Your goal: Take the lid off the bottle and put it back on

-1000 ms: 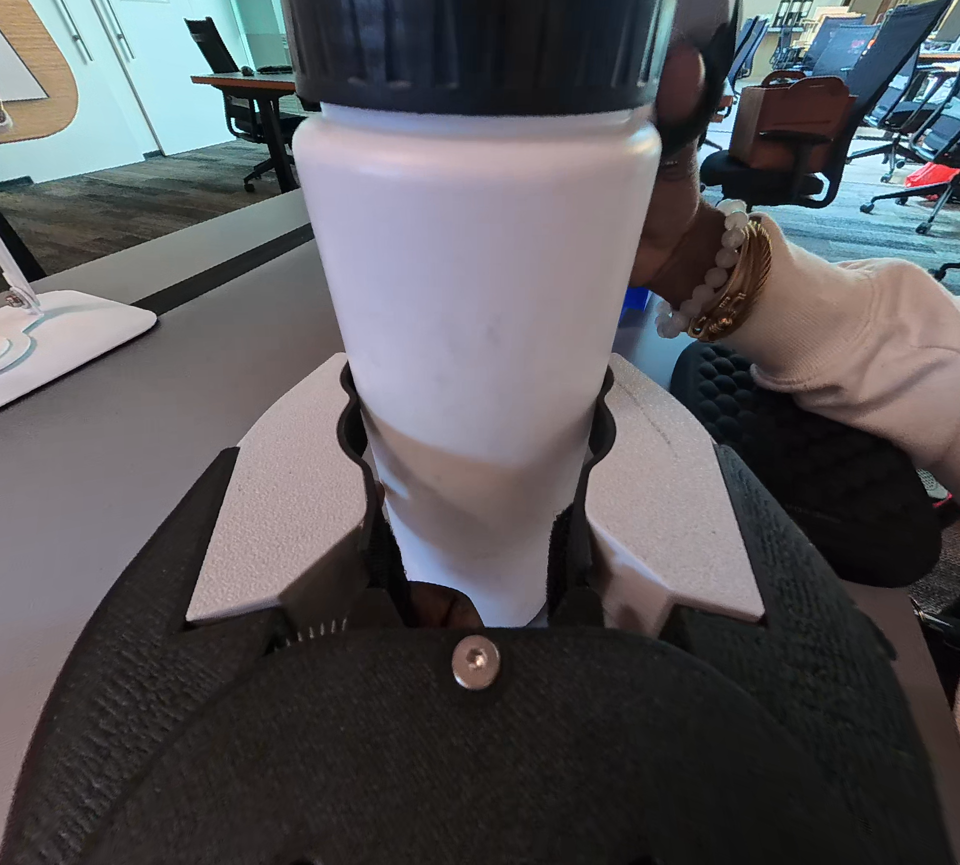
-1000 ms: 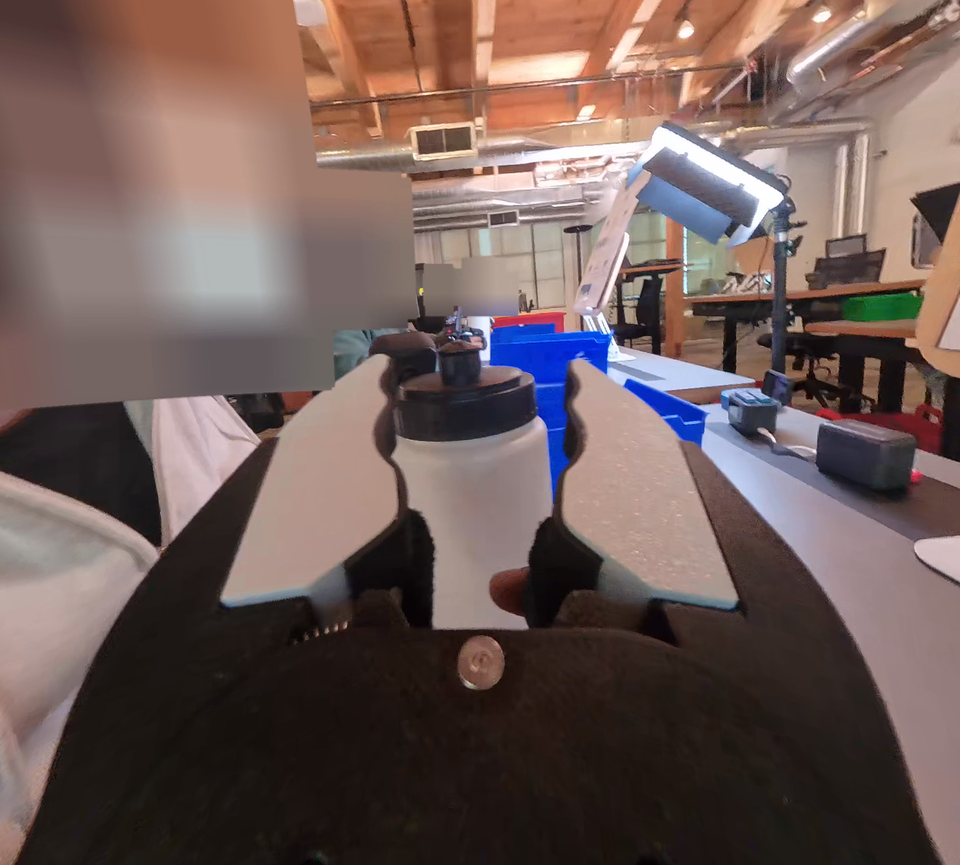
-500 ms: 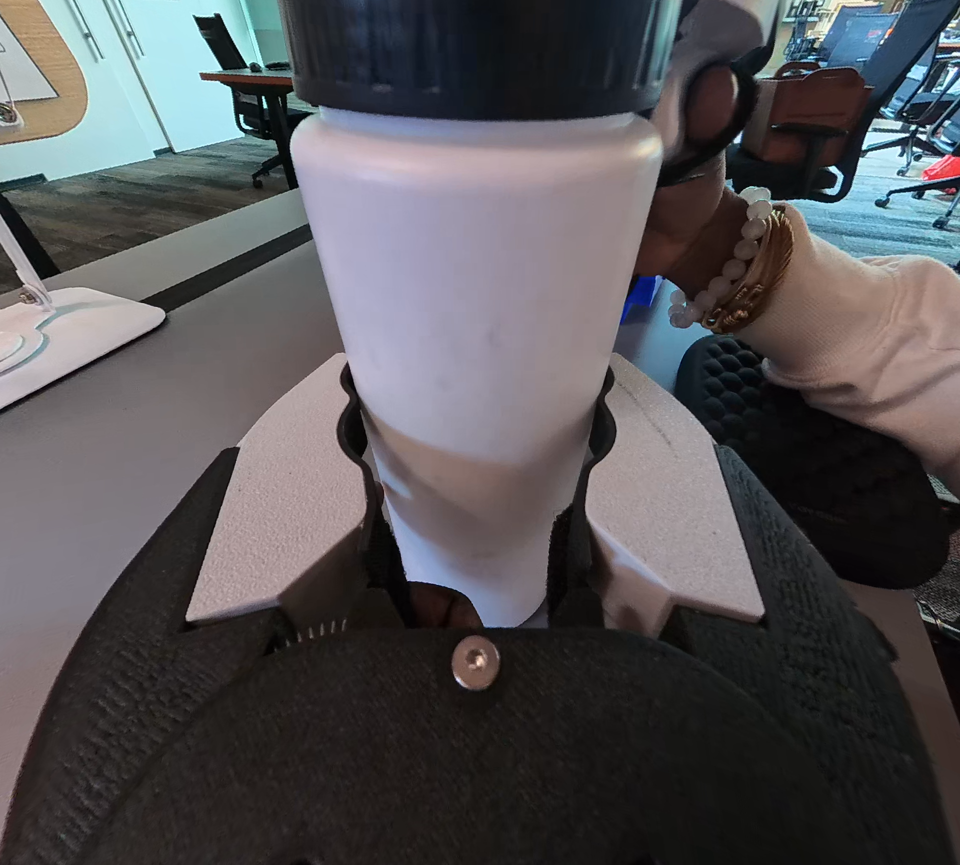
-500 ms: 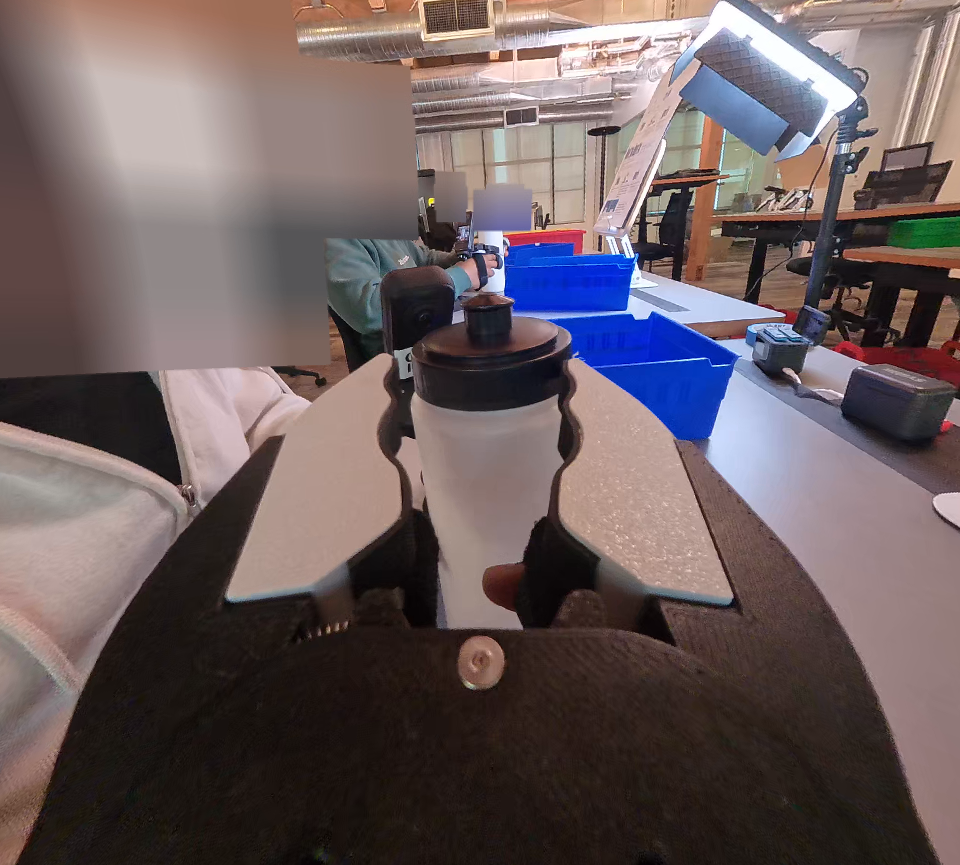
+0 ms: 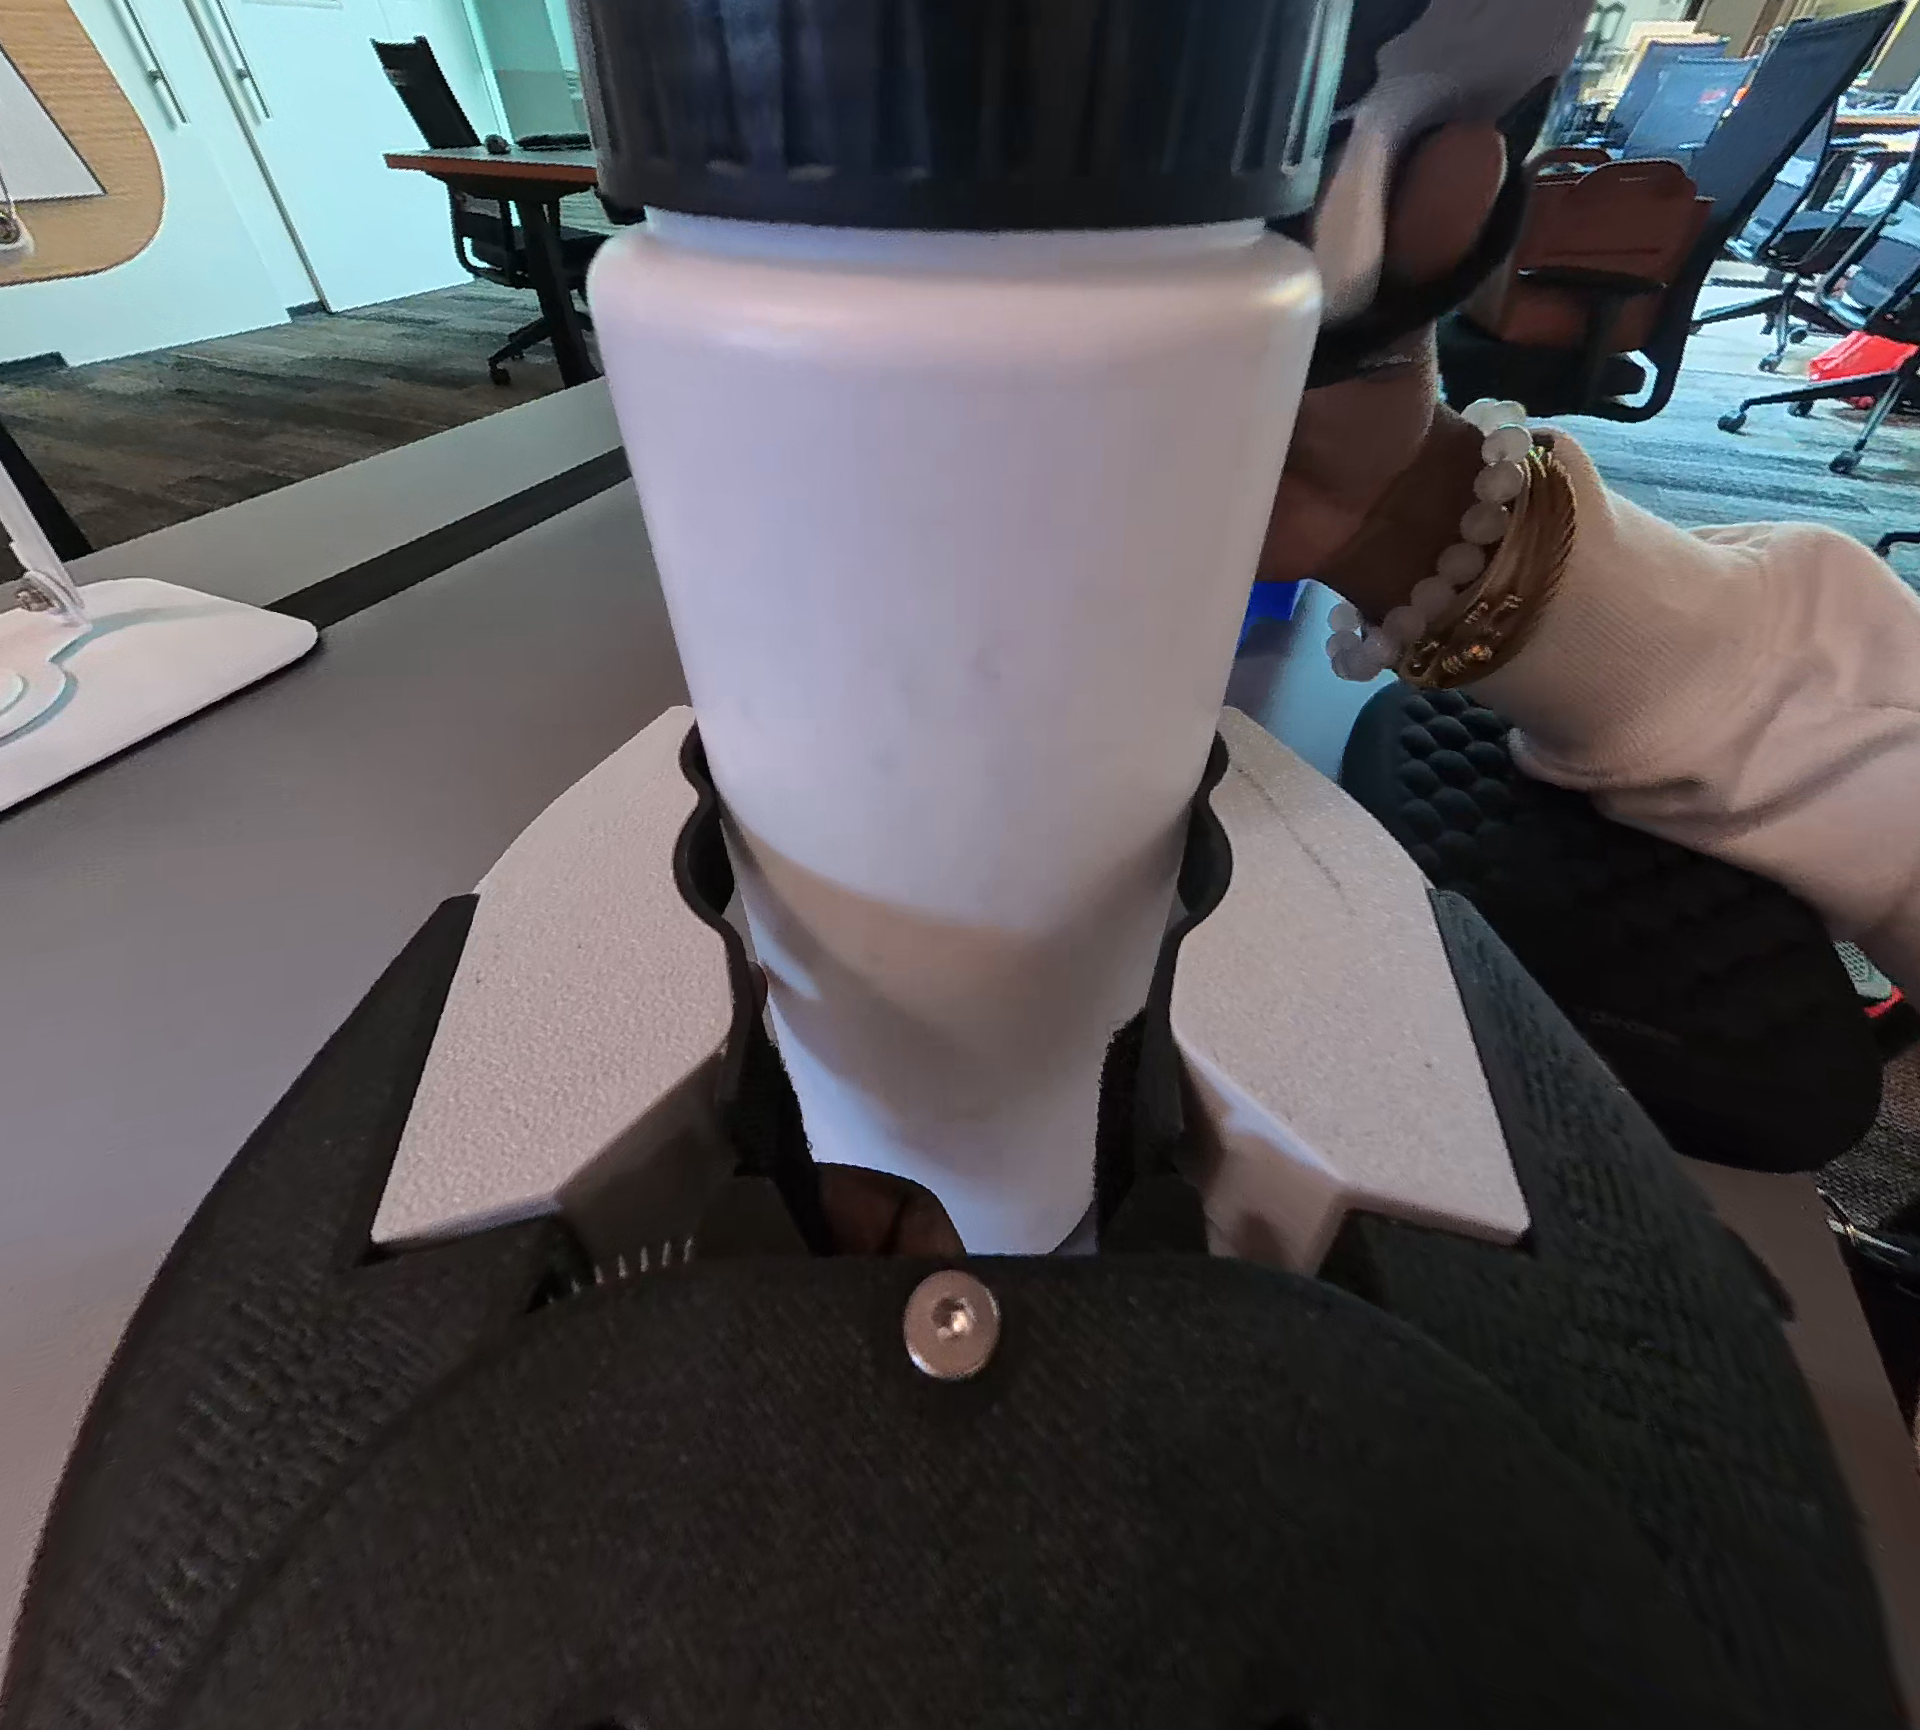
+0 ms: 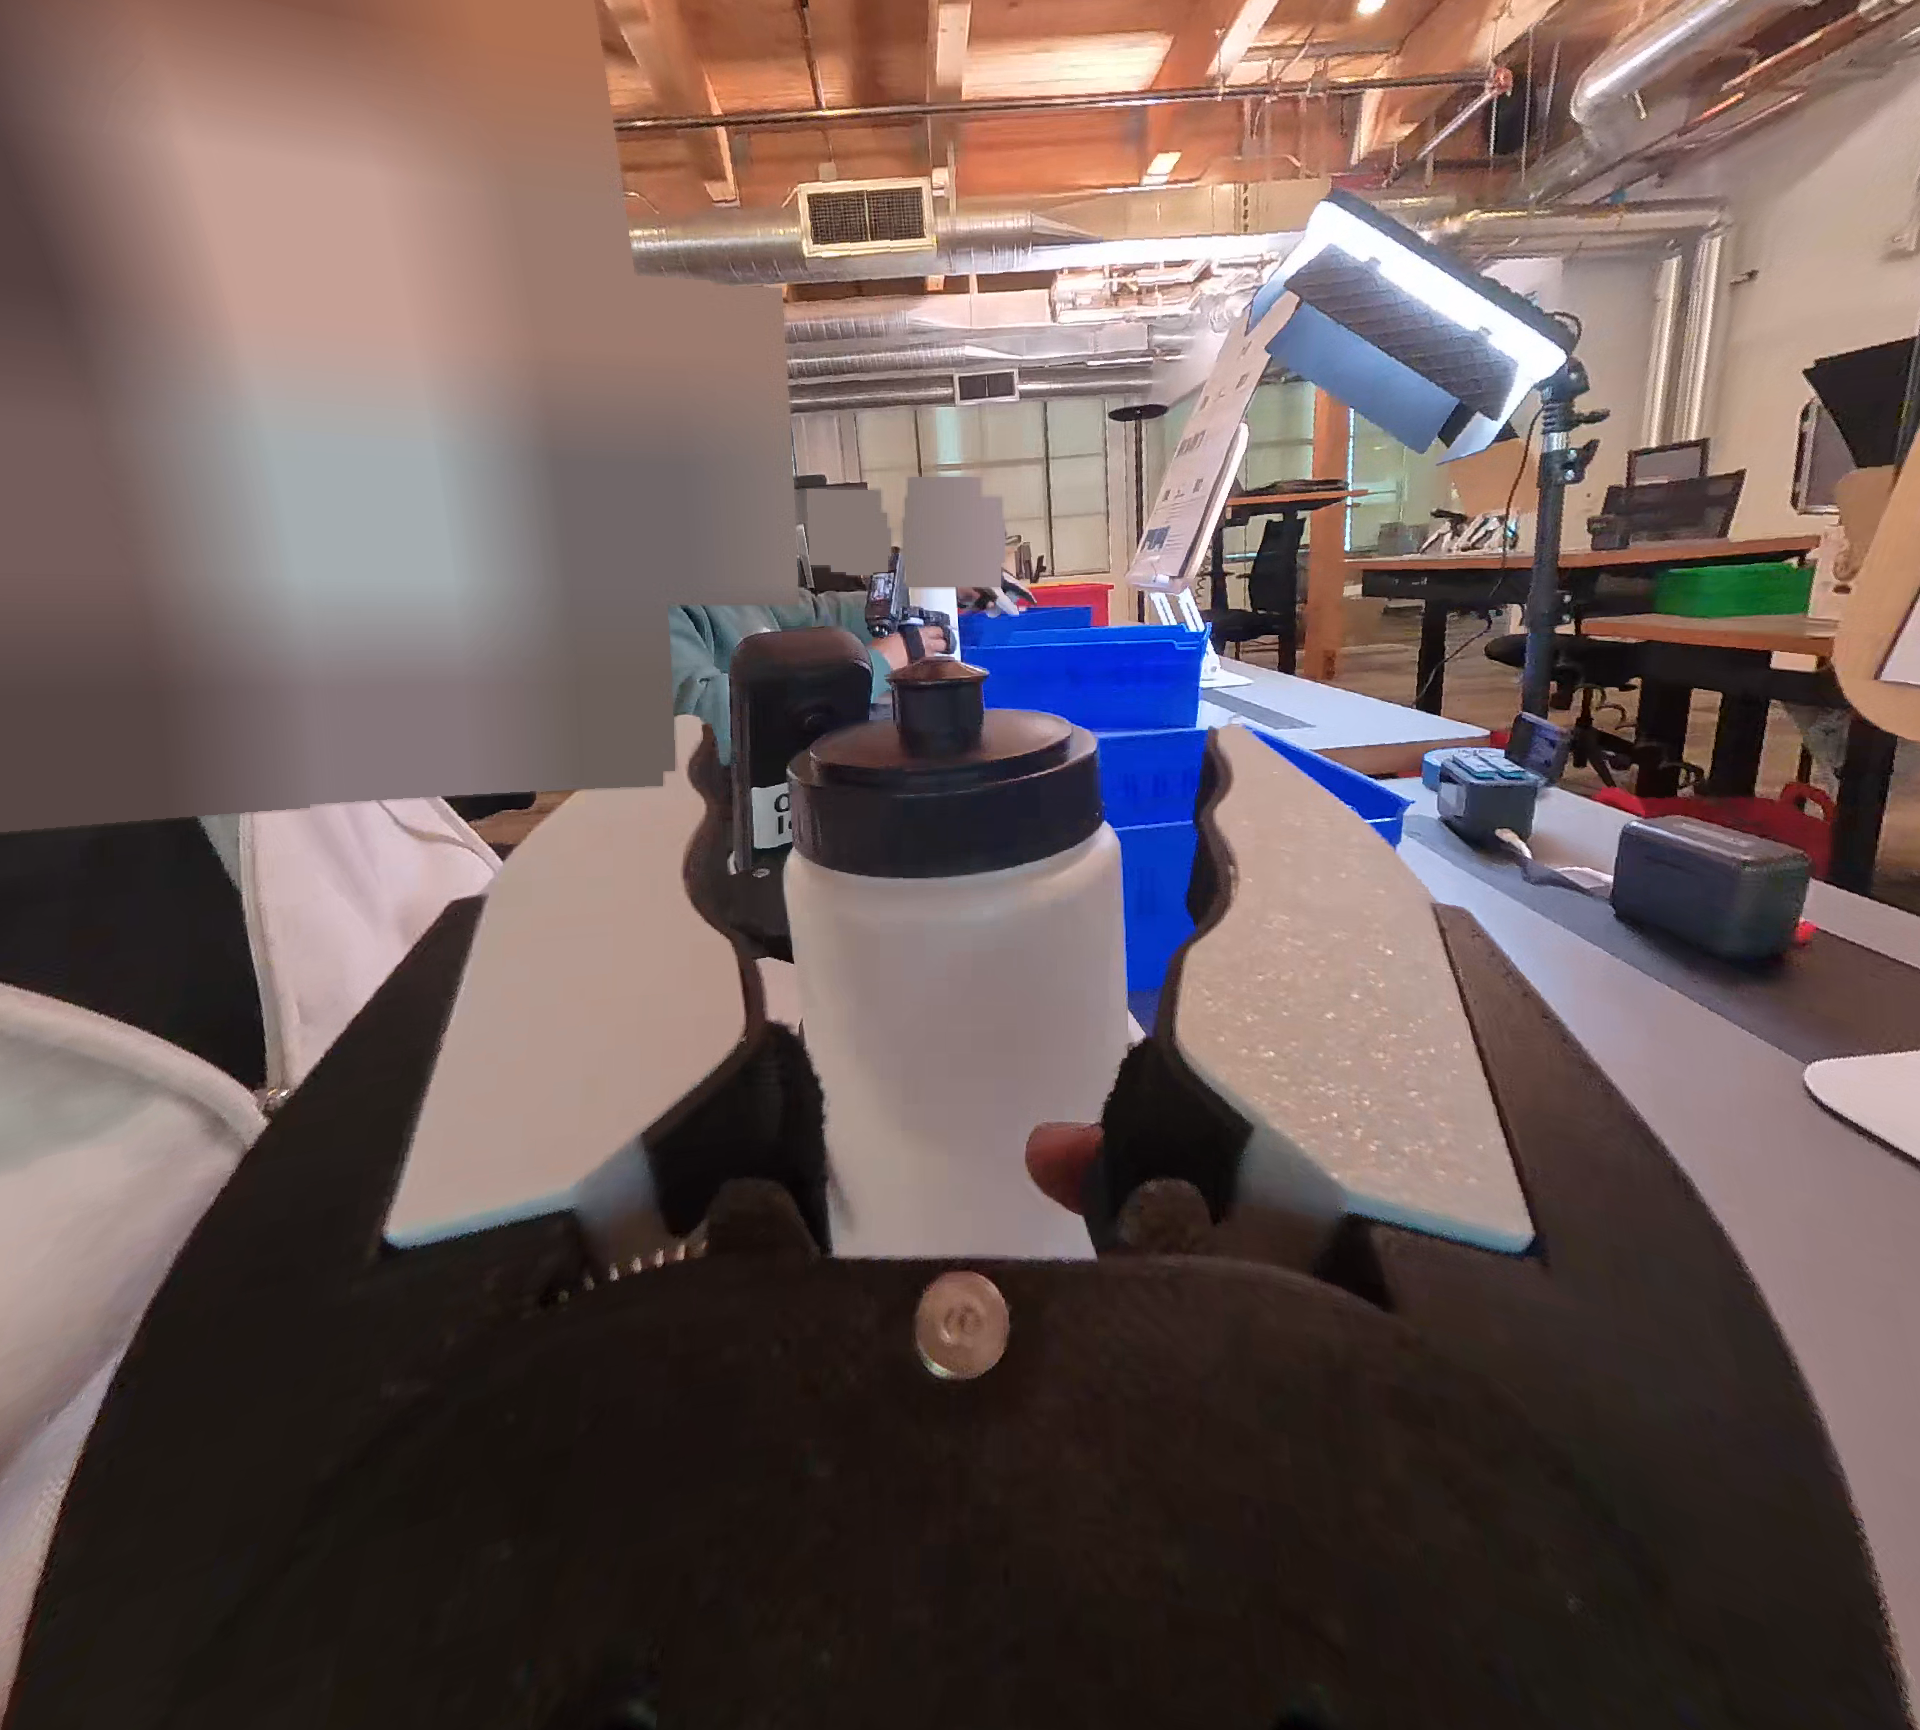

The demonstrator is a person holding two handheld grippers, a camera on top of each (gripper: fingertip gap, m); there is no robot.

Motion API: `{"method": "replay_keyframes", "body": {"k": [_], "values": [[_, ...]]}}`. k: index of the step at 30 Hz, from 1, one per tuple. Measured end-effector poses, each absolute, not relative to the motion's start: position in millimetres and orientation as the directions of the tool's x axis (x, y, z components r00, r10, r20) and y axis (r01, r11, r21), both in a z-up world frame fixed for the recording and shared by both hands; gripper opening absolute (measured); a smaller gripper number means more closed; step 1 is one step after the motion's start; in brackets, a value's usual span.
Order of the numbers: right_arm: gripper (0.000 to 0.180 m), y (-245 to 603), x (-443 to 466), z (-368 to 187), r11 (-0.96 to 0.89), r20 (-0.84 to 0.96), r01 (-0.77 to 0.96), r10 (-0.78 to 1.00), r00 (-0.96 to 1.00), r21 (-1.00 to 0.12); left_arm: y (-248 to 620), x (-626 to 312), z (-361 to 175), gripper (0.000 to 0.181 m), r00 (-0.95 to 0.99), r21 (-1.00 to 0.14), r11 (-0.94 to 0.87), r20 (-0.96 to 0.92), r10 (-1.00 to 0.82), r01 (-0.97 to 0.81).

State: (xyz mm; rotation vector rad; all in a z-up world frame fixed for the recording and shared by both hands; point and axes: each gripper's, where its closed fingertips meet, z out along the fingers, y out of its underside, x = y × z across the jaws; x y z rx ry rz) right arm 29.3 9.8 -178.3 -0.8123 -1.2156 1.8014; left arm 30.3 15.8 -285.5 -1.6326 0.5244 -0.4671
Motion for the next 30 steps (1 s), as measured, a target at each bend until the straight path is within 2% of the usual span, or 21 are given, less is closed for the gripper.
{"method": "replay_keyframes", "body": {"k": [3, 5, 14, 18, 19, 20, 22, 24, 27, 29, 30], "values": [[0.088, 0.9, 21.4, -183.4, -0.167, -0.046, -0.222, 0.883, -0.466, -0.961, 15.6, 31.3, -285.5, 0.086, 0.811, -0.992, -0.101, 0.001, -0.585, -0.072], [0.075, -5.9, 21.4, -186.1, -0.128, -0.011, -0.210, 0.876, -0.482, -0.969, 16.2, 31.2, -285.6, 0.086, 0.812, -0.992, -0.101, 0.002, -0.583, -0.070], [0.056, -0.3, 37.3, -186.7, -0.115, -0.019, -0.160, 0.865, -0.502, -0.980, 15.3, 32.8, -286.8, 0.086, 0.809, -0.991, -0.112, 0.005, -0.587, -0.075], [0.039, -1.4, 46.1, -186.4, -0.112, -0.017, -0.147, 0.844, -0.535, -0.983, 15.1, 30.4, -286.3, 0.086, 0.817, -0.991, -0.115, 0.009, -0.577, -0.070], [0.021, -8.5, 52.7, -183.6, -0.107, 0.012, -0.169, 0.812, -0.584, -0.980, 16.2, 28.5, -286.6, 0.086, 0.821, -0.991, -0.121, 0.018, -0.570, -0.062], [0.014, -19.5, 61.1, -179.1, -0.117, 0.041, -0.198, 0.760, -0.649, -0.973, 16.9, 27.7, -286.7, 0.086, 0.822, -0.991, -0.123, 0.022, -0.570, -0.059], [0.020, -22.3, 60.3, -176.7, -0.109, 0.053, -0.207, 0.761, -0.647, -0.972, 16.9, 27.6, -286.7, 0.086, 0.819, -0.991, -0.122, 0.021, -0.574, -0.060], [0.040, -9.7, 49.5, -180.2, -0.066, 0.063, -0.213, 0.833, -0.549, -0.975, 15.8, 28.3, -286.7, 0.086, 0.813, -0.991, -0.117, 0.018, -0.582, -0.062], [0.083, 7.2, 35.5, -180.4, -0.085, 0.028, -0.235, 0.897, -0.440, -0.968, 12.6, 33.5, -286.7, 0.086, 0.785, -0.991, -0.117, 0.022, -0.619, -0.065], [0.101, 3.6, 27.0, -182.0, -0.104, 0.007, -0.218, 0.891, -0.454, -0.971, 10.3, 38.2, -286.7, 0.086, 0.767, -0.992, -0.112, 0.022, -0.641, -0.066], [0.104, 0.5, 22.4, -184.3, -0.097, 0.003, -0.192, 0.886, -0.463, -0.977, 9.2, 40.3, -286.6, 0.086, 0.759, -0.992, -0.109, 0.021, -0.650, -0.066]]}}
